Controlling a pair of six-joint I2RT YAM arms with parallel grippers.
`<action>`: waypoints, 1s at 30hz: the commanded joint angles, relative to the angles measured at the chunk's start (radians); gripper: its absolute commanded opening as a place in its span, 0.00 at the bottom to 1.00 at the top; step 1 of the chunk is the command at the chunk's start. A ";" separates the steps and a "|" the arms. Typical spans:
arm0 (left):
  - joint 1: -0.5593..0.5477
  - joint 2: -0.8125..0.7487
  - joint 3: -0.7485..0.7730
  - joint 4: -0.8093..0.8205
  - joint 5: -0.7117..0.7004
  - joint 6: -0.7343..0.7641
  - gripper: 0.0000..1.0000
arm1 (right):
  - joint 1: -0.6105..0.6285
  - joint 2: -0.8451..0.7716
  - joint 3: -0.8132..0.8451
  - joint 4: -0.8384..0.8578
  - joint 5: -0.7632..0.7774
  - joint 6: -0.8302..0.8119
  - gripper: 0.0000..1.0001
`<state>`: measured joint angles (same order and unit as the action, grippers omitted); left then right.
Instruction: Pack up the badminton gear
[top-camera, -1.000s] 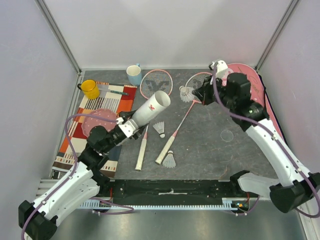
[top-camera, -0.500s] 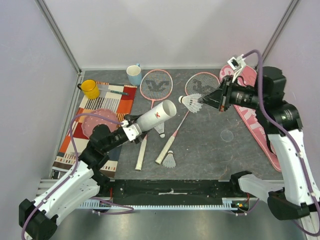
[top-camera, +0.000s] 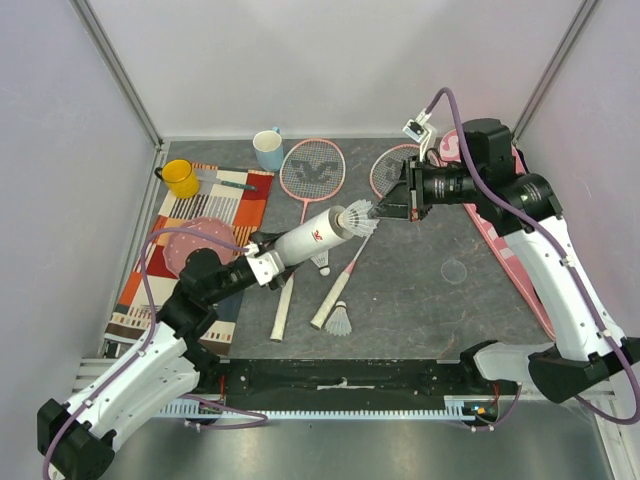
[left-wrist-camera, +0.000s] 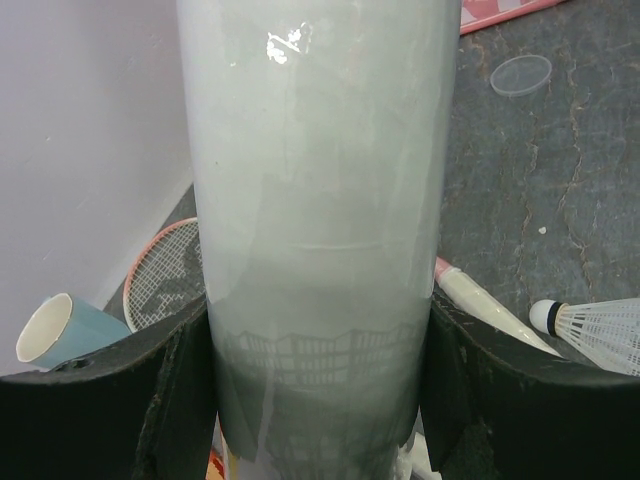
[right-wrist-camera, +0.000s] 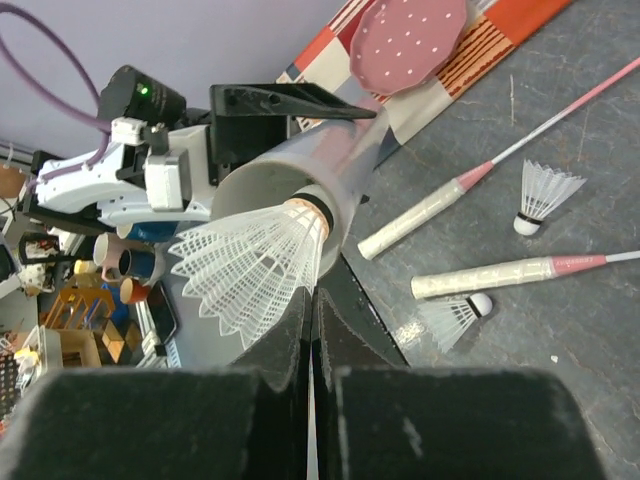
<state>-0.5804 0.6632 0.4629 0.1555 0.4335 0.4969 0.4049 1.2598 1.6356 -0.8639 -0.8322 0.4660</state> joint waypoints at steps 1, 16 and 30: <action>-0.001 -0.027 0.046 0.045 0.031 0.045 0.39 | 0.012 0.016 0.089 -0.032 0.022 -0.027 0.00; -0.001 -0.019 0.060 0.041 0.054 0.015 0.39 | 0.123 0.101 0.224 -0.121 0.355 -0.136 0.75; -0.001 -0.086 0.045 0.134 -0.222 -0.026 0.38 | -0.155 0.088 -0.313 0.376 0.538 0.281 0.89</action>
<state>-0.5800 0.6250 0.4782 0.1608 0.3439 0.4911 0.2409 1.1580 1.4834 -0.6422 -0.3279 0.5747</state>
